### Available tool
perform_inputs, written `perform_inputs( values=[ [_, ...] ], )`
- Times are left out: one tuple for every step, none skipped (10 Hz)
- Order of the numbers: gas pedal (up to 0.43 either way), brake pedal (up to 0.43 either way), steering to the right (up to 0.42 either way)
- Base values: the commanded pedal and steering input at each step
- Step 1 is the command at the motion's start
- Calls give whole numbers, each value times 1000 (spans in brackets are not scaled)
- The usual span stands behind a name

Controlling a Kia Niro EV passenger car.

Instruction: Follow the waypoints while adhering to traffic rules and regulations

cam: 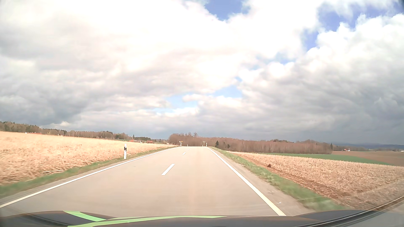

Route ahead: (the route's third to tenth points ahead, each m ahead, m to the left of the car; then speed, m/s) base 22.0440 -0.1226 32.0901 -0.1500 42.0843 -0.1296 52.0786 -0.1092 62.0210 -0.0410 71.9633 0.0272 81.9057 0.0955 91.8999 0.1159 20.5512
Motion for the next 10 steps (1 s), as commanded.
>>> perform_inputs(
  values=[
    [177, 0, -1],
    [177, 0, -1],
    [169, 0, -1],
    [169, 0, -1],
    [169, 0, -1],
    [169, 0, -1],
    [169, 0, -1],
    [169, 0, -1],
    [177, 0, -1],
    [177, 0, -1]
  ],
)
